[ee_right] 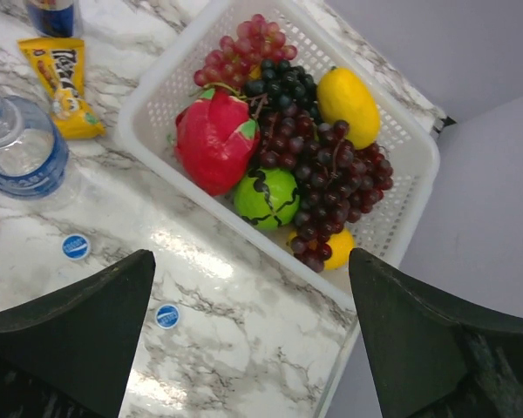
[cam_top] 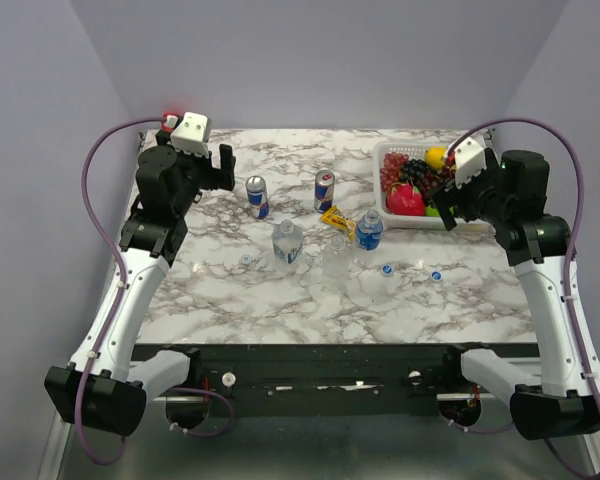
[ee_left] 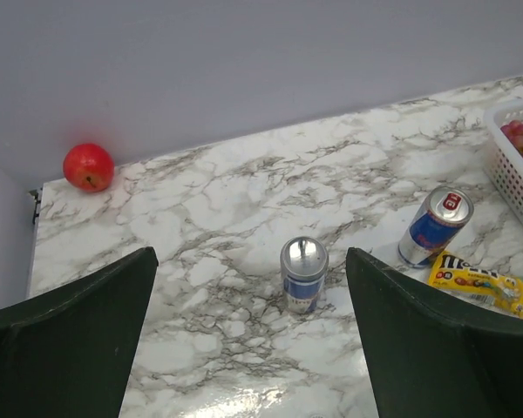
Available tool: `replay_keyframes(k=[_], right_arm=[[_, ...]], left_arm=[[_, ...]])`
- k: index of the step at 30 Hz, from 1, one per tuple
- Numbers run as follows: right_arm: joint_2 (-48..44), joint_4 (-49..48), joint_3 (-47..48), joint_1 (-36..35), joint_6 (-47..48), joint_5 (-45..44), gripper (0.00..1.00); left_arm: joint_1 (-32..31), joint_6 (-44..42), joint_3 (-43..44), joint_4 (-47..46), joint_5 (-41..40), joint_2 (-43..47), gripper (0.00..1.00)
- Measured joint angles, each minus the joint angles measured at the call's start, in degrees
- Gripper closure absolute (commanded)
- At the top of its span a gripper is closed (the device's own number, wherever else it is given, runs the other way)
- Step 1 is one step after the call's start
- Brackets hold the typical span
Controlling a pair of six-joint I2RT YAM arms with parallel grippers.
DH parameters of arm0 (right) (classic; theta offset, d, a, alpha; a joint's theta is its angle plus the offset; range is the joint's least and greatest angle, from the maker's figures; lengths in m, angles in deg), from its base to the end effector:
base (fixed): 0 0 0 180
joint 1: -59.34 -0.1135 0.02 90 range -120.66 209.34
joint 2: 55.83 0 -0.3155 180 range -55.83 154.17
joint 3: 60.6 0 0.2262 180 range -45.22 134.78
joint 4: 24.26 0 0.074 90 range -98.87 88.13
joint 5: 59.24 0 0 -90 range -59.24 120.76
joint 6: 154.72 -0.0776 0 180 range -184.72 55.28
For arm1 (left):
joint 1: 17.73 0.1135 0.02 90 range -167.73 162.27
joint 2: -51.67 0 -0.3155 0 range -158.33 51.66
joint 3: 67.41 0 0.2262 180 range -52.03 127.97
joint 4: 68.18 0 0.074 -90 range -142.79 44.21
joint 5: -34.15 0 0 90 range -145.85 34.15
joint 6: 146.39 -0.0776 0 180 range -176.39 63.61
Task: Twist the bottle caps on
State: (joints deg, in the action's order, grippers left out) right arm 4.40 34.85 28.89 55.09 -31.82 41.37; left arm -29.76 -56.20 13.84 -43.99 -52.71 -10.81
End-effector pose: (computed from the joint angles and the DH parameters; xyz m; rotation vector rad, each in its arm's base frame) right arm 0.1894 0.0284 0.4231 -0.7689 1.9368 -0.1109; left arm 0.2331 -0.0540 0.4518 0.2135 1.6557 -0.2071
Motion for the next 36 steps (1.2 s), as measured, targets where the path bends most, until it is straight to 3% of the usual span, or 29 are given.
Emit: replay_keyframes(k=[3, 8, 12, 15, 19, 23, 25, 26, 29, 36], right_arm=[[0.2, -0.9, 1.2, 0.0, 2.9, -5.7, 0.0], [4.6, -10.6, -1.7, 0.3, 10.7, -25.8, 0.0], [9.9, -9.1, 0.1, 0.8, 9.9, -28.5, 0.0], [12.2, -1.6, 7.3, 1.0, 7.4, -20.2, 0.0], [11.4, 2.4, 14.2, 1.0, 3.6, 0.2, 0.01], [9.0, 5.6, 13.9, -0.4, 0.6, 19.0, 0.26], [10.8, 11.0, 15.8, -2.4, 2.7, 27.1, 0.3], [11.9, 12.9, 16.5, -3.6, 3.4, 30.3, 0.27], [14.1, 15.5, 15.0, -7.8, 5.4, 35.1, 0.19], [15.7, 18.1, 13.4, -20.8, 10.4, 36.5, 0.22]], left_arm=[[0.0, -0.4, 0.0, 0.8, -2.3, 0.0, 0.01], [0.0, -1.4, 0.0, 0.8, -3.2, 0.1, 0.01], [0.0, -1.5, -1.0, 0.9, -2.5, 1.0, 0.01], [0.0, -1.5, -2.7, 1.5, -2.1, 2.2, 0.01], [0.0, -2.2, -7.0, 4.0, -1.8, 5.7, 0.01], [0.1, -3.3, -10.4, 7.7, -0.4, 9.8, 0.01], [0.4, -4.4, -11.5, 9.6, 1.0, 11.8, 0.01], [0.7, -5.0, -12.0, 10.7, 2.1, 12.9, 0.01], [1.2, -7.1, -13.3, 13.0, 4.9, 15.0, 0.01], [1.5, -11.7, -16.6, 19.3, 9.5, 17.2, 0.01]])
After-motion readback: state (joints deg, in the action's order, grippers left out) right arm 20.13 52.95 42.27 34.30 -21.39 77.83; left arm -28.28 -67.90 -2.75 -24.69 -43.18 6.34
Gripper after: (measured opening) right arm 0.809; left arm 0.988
